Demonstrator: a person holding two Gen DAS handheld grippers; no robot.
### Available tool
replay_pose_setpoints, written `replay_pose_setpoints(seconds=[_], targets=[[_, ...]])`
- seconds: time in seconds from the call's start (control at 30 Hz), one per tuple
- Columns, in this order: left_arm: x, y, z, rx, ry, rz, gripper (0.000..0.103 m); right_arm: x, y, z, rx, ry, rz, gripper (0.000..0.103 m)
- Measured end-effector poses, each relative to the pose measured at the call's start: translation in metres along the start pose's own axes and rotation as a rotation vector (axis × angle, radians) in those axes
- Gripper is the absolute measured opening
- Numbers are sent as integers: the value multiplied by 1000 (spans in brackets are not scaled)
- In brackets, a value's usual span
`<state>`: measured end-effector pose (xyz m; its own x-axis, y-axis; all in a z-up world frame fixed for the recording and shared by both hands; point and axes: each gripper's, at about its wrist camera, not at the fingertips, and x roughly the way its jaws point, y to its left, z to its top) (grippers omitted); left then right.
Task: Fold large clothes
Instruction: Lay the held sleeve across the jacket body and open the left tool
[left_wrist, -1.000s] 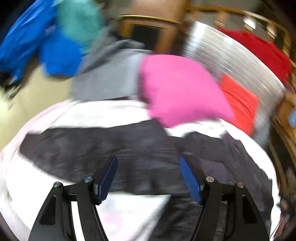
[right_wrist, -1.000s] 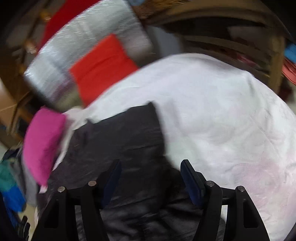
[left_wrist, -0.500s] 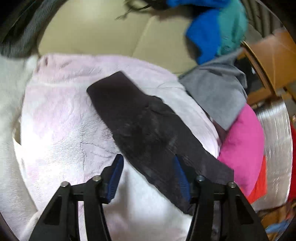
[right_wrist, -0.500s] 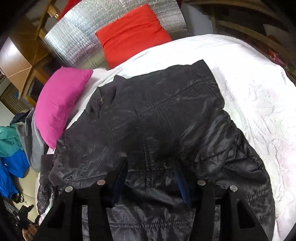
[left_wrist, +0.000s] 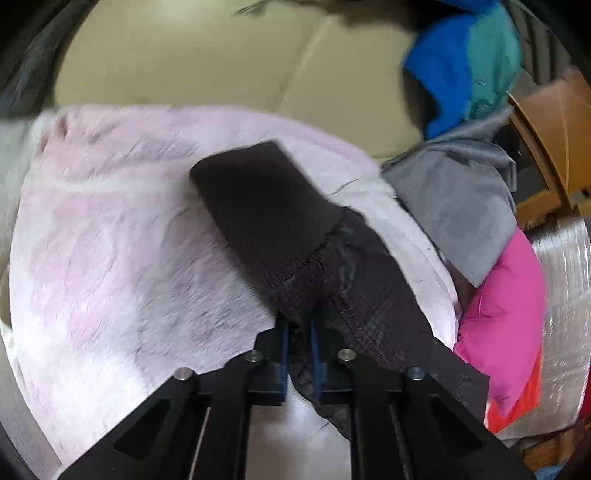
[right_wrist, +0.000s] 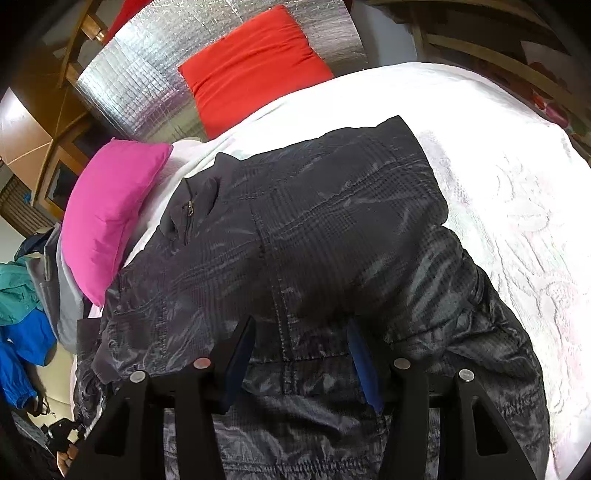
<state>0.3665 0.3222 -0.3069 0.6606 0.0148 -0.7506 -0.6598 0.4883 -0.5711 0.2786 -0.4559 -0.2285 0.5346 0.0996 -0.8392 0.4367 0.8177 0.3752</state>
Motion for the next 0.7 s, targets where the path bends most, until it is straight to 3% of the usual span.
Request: replay_pose_setpoints(seconds=[0.07, 0.17, 0.33, 0.5, 0.7], targets=[[-9, -20, -3, 83, -38, -2, 6, -3, -2, 1, -1, -5, 0, 56], [-36, -58, -17, 197, -79, -91, 5, -8, -10, 4, 19, -21, 2, 56], [-85, -138, -81, 500, -157, -234, 5, -14, -23, 5, 53, -26, 13, 56], [-104, -193, -166, 726, -57, -403, 5, -19, -26, 4, 52, -34, 19, 56], [-99, -230, -270, 929, 136, -497, 5, -22, -34, 4, 74, -31, 47, 56]])
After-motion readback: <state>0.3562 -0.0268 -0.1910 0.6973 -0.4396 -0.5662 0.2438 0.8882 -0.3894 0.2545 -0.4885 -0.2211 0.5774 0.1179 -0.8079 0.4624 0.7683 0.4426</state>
